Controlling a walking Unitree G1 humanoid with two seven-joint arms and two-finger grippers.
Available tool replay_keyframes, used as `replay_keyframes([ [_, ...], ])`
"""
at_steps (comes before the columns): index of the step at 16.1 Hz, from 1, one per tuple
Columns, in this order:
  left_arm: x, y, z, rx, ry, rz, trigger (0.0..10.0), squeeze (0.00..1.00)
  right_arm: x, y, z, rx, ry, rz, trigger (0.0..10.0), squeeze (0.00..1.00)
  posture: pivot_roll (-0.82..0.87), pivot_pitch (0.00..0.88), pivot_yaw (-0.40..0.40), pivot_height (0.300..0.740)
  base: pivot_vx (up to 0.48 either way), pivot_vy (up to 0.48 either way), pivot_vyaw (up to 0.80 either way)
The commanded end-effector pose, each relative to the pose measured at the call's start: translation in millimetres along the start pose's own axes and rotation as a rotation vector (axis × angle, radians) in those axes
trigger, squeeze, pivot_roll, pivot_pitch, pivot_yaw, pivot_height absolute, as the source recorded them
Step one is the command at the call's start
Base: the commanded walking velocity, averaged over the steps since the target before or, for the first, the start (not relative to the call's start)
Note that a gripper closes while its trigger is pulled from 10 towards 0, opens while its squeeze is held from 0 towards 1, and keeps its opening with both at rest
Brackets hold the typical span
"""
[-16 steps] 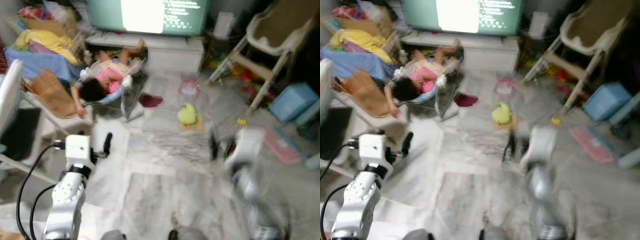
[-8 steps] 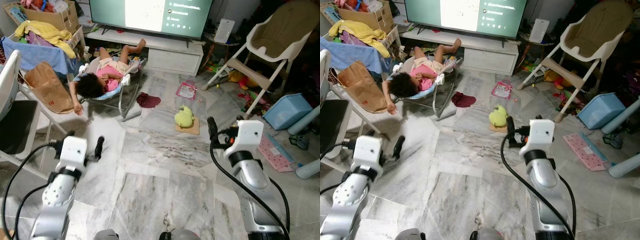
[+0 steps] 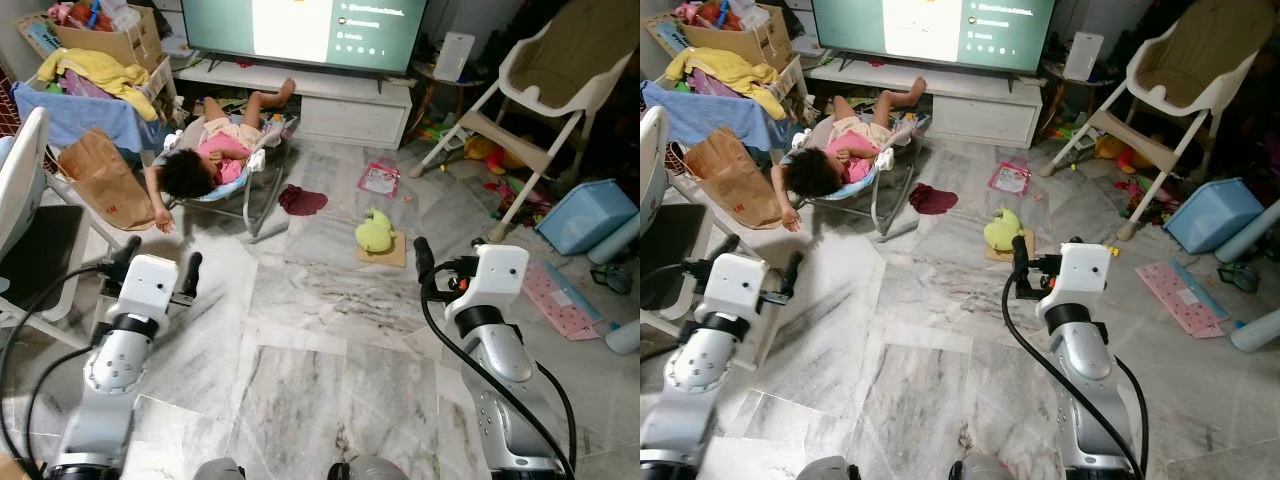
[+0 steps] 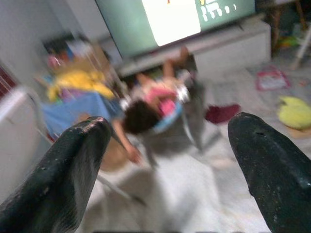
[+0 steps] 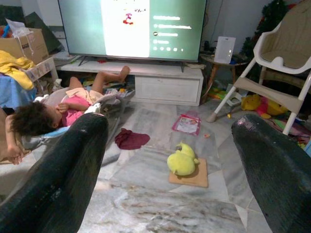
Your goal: Restocking fridge
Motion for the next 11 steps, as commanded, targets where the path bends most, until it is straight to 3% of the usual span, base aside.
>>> replay_keyframes([
  [1,-0.9,-2.8,-6.8,-0.051,0.035,-0.035,10.0,0.00,-1.5,-2.6,4.8,0.003,-0.018,-0.017,10.0,0.00,-0.03,0.005,-0.057,0.740,0.000,0.000,0.00],
  [2,-4.5,1.4,-6.7,-0.162,0.016,-0.017,10.0,0.00,-1.7,-2.7,6.1,0.003,-0.023,-0.019,10.0,0.00,-0.03,0.000,-0.065,0.740,0.000,0.000,0.00],
  [3,-8.5,7.6,-3.7,-0.211,-0.011,0.022,10.0,0.00,-0.9,-0.2,11.0,0.000,-0.046,0.000,10.0,0.00,-0.02,0.000,-0.064,0.740,0.000,0.000,0.00],
  [6,-11.2,3.3,-4.8,-0.213,0.012,0.025,10.0,0.00,-0.8,-1.5,11.8,-0.004,-0.050,0.000,10.0,0.00,-0.01,0.000,-0.057,0.740,0.000,0.000,0.00],
  [7,-15.8,-8.1,-3.4,-0.204,0.027,-0.008,10.0,0.00,-1.7,-7.6,4.7,0.007,-0.046,-0.041,10.0,0.00,0.01,0.000,-0.020,0.740,0.000,0.000,0.00],
  [8,-16.2,-10.1,-2.8,-0.199,0.027,-0.015,10.0,0.00,-2.1,-8.8,2.7,0.008,-0.045,-0.051,10.0,0.00,0.01,0.000,-0.020,0.740,0.000,0.000,0.00],
  [11,-4.2,-9.1,6.5,-0.193,0.003,-0.071,10.0,0.00,-3.0,-8.2,-3.5,0.019,-0.063,-0.099,10.0,0.00,-0.01,0.000,0.049,0.740,0.000,0.000,0.00],
])
Point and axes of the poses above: a point about 5 cm out from each wrist's last joint towards the gripper, its own x axis pointing out of the wrist towards the gripper, its own z axis along the axis of the wrist's last joint, y = z × x, the point moved 2 cm from there along x, pointing out of the wrist towards the gripper, and after that the axes turned 12 degrees about x, right-handed, at the moved point
